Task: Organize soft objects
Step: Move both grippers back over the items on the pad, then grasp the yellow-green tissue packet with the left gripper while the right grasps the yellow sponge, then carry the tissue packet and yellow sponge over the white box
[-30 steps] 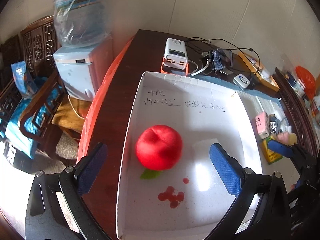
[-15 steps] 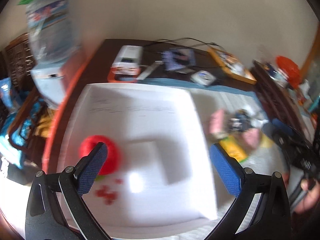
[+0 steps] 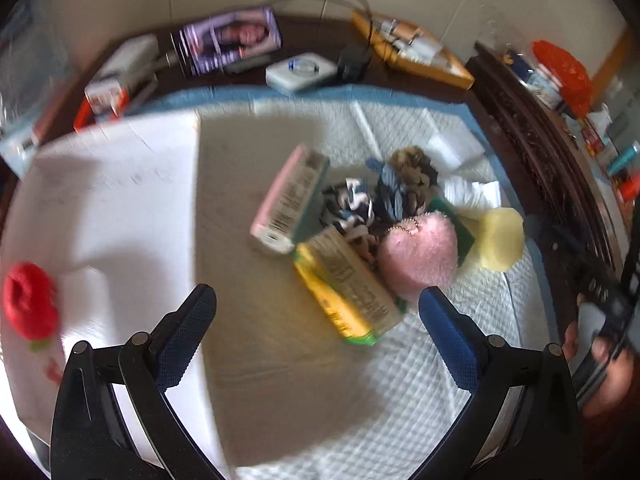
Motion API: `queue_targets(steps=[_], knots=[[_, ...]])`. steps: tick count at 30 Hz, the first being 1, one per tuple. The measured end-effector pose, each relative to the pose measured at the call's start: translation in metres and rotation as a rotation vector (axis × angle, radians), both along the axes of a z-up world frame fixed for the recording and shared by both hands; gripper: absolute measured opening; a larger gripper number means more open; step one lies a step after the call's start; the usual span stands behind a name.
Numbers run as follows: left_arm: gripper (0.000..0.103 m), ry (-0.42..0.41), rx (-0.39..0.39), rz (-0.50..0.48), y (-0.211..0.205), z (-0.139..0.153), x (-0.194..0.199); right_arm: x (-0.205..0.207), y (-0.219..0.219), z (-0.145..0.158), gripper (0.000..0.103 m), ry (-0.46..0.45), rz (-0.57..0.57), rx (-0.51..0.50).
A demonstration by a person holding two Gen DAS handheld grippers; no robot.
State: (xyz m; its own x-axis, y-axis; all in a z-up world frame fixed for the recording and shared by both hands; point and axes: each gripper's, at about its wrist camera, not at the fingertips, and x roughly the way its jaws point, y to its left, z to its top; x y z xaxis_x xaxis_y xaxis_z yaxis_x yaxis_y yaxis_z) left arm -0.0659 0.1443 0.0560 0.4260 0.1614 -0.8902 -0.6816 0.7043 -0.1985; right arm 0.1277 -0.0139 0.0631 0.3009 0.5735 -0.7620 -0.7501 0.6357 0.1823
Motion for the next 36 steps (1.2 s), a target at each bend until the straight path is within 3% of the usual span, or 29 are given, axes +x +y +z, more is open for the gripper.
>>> queue_targets(steps=[5,7,9,10,12,14,15,23,36], knots=[[0.097,0.039,-0.002,0.036,-0.003,-0.016,0.017,0.006,0.020,-0.019,0.094,0.001,0.090,-0.043],[0.093,0.061,-0.014,0.054,-0.001,-0.024,0.021,0.009,0.030,-0.029,0.085,0.013,0.115,-0.081],[0.092,0.069,-0.023,0.067,0.001,-0.030,0.023,0.011,0.036,-0.038,0.083,0.028,0.132,-0.107],[0.088,0.073,-0.025,0.072,0.002,-0.033,0.024,0.012,0.037,-0.042,0.076,0.029,0.147,-0.112],[0.055,0.079,-0.036,0.074,0.006,-0.039,0.024,0.013,0.037,-0.048,0.061,0.048,0.164,-0.127],[0.034,0.091,-0.013,0.076,0.005,-0.041,0.022,0.015,0.032,-0.048,0.057,0.066,0.178,-0.105],[0.028,0.086,0.004,0.067,0.005,-0.040,0.020,0.016,0.030,-0.046,0.055,0.069,0.183,-0.096],[0.026,0.078,0.048,0.080,0.003,-0.028,0.007,0.017,0.007,-0.025,0.054,0.084,0.144,-0.026],[0.026,0.019,0.165,0.081,-0.007,0.018,-0.021,-0.006,-0.012,0.021,0.054,0.001,0.110,0.086]])
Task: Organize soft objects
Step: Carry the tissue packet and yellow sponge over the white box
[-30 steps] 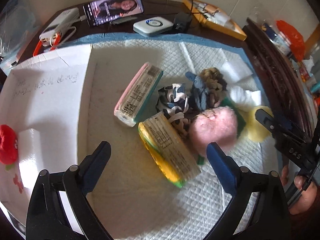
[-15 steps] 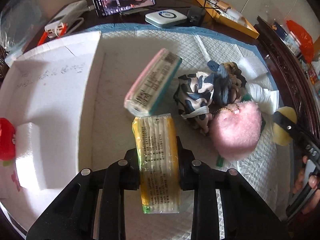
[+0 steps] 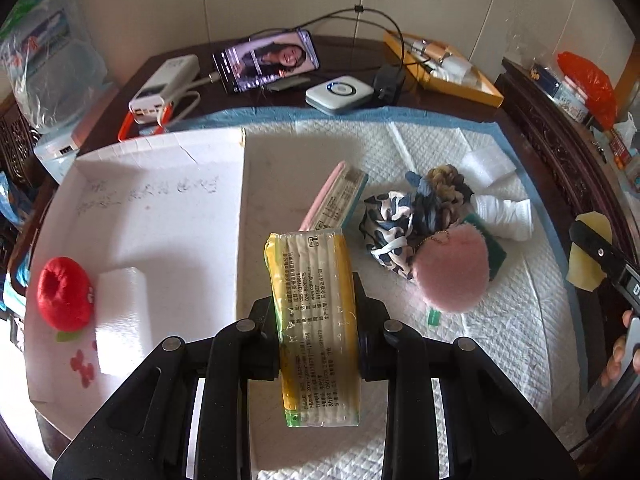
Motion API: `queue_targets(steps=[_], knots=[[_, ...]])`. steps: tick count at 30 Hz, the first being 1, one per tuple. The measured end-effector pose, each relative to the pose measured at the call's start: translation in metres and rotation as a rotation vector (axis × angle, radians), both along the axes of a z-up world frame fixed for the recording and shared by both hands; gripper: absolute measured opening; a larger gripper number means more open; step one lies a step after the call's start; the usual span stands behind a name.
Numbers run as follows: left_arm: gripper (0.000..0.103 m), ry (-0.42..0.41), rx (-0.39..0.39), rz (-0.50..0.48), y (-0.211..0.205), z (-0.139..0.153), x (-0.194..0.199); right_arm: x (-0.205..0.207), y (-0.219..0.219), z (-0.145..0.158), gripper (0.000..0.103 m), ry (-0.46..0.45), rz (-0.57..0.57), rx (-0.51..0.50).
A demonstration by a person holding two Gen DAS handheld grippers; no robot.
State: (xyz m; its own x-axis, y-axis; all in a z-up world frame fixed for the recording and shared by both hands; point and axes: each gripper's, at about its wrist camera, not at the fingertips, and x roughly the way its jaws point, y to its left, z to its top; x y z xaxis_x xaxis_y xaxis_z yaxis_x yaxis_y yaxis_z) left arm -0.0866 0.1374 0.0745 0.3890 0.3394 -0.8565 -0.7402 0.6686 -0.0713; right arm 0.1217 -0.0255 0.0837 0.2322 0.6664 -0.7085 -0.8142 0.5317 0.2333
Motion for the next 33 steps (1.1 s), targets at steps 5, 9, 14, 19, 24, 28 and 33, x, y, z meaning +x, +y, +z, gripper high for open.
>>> queue_targets(steps=[5,9,14,19,24,28,33], knots=[[0.026,-0.017,0.032,-0.013,-0.003,0.014,-0.014,0.000,-0.010,0.014,0.054,-0.017,-0.060,0.045],[0.026,-0.038,0.057,-0.020,-0.001,0.027,-0.029,0.003,-0.023,0.036,0.054,-0.039,-0.132,0.106],[0.026,-0.063,0.083,-0.026,0.003,0.040,-0.046,0.001,-0.041,0.075,0.054,-0.081,-0.215,0.213],[0.026,-0.094,0.101,-0.029,0.009,0.052,-0.062,-0.008,-0.050,0.114,0.054,-0.124,-0.254,0.313],[0.026,-0.142,0.125,-0.013,0.021,0.068,-0.082,-0.024,-0.047,0.151,0.054,-0.163,-0.237,0.397],[0.026,-0.197,0.141,0.027,0.036,0.085,-0.108,-0.046,-0.032,0.176,0.054,-0.197,-0.180,0.444],[0.026,-0.244,0.150,0.085,0.056,0.098,-0.140,-0.078,0.002,0.186,0.054,-0.212,-0.079,0.451]])
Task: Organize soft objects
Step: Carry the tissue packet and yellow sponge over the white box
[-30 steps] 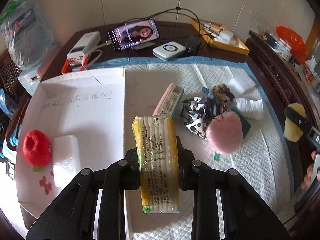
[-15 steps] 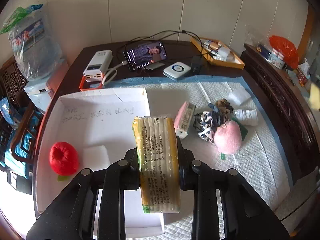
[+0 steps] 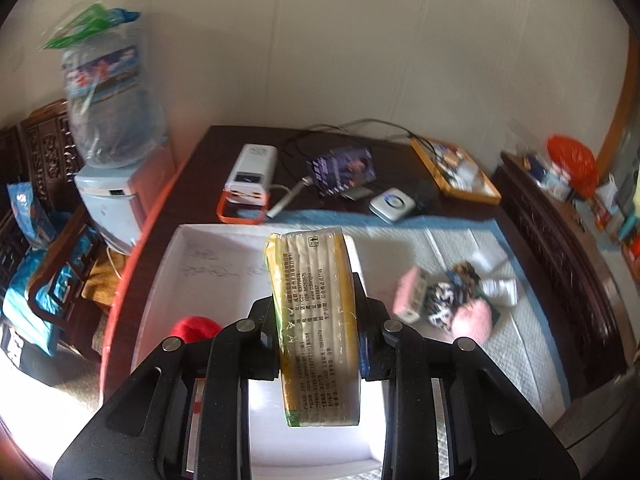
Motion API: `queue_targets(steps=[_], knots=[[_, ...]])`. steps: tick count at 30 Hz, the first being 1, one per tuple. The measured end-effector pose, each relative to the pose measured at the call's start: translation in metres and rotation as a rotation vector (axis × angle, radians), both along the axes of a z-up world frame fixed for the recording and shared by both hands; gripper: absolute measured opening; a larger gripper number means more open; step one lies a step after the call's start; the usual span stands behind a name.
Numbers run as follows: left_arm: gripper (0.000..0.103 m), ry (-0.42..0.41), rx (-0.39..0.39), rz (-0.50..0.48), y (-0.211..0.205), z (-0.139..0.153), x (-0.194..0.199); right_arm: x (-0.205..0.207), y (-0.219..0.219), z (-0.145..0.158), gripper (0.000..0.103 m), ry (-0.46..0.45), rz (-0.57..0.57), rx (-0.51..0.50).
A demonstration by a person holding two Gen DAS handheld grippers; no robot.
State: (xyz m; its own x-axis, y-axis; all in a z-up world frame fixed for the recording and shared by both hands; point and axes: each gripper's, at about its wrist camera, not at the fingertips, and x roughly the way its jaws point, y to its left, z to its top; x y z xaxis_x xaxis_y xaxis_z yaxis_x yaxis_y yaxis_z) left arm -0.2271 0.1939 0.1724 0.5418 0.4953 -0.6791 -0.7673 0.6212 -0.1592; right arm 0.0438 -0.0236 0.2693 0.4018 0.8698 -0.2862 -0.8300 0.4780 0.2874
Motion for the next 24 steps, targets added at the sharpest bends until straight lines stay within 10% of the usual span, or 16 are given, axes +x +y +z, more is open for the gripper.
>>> queue_targets(steps=[11,24], knots=[[0.026,-0.025,-0.035,0.072,0.039,0.000,-0.051,-0.072,0.105,-0.047,0.054,0.034,0.310,-0.155],[0.026,0.005,-0.077,0.026,0.079,-0.024,-0.023,-0.108,0.189,-0.138,0.055,0.108,0.517,-0.390]])
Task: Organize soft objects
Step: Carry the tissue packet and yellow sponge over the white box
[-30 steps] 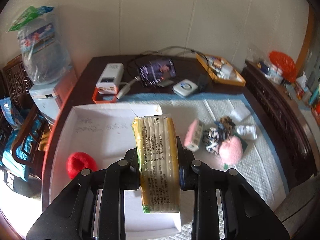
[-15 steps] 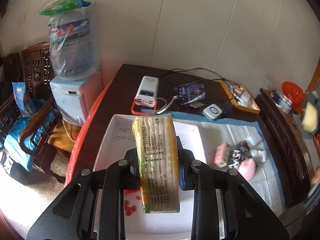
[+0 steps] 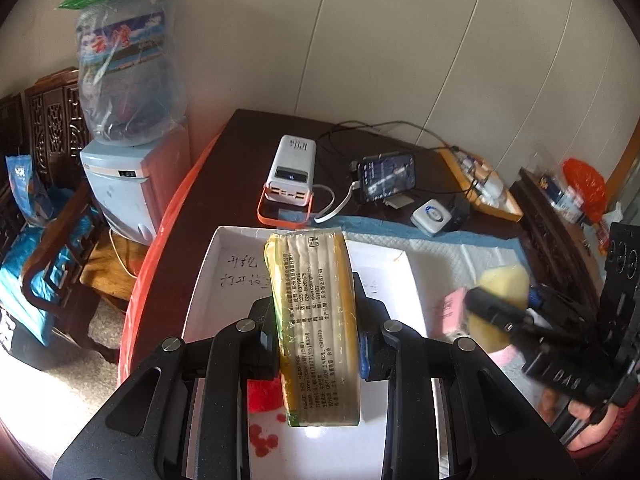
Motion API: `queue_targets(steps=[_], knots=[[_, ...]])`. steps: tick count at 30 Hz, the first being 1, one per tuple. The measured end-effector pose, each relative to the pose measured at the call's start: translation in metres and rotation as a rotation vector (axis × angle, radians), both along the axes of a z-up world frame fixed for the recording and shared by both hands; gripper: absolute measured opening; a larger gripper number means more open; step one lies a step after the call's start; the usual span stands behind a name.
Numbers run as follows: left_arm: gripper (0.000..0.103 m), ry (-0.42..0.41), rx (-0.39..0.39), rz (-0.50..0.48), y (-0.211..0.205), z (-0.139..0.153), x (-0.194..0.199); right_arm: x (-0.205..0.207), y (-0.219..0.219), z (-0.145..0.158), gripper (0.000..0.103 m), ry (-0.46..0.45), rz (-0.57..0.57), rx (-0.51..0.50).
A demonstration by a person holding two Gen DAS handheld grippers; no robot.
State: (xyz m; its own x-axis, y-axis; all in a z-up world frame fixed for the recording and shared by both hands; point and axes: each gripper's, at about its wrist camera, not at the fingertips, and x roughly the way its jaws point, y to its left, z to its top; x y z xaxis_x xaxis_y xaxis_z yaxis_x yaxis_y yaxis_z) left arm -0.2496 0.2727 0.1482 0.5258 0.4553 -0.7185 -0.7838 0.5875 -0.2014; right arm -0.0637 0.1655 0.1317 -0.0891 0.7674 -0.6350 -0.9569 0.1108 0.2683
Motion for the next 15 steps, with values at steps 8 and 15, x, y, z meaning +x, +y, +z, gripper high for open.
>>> queue_targets(steps=[8,15], knots=[[0.026,0.081,-0.042,-0.008,0.033,-0.040,0.025,-0.008,0.035,-0.046,0.056,0.026,0.090,-0.087],[0.026,0.144,-0.117,0.007,0.057,-0.076,0.043,-0.007,0.051,-0.070,0.056,0.025,0.149,-0.095]])
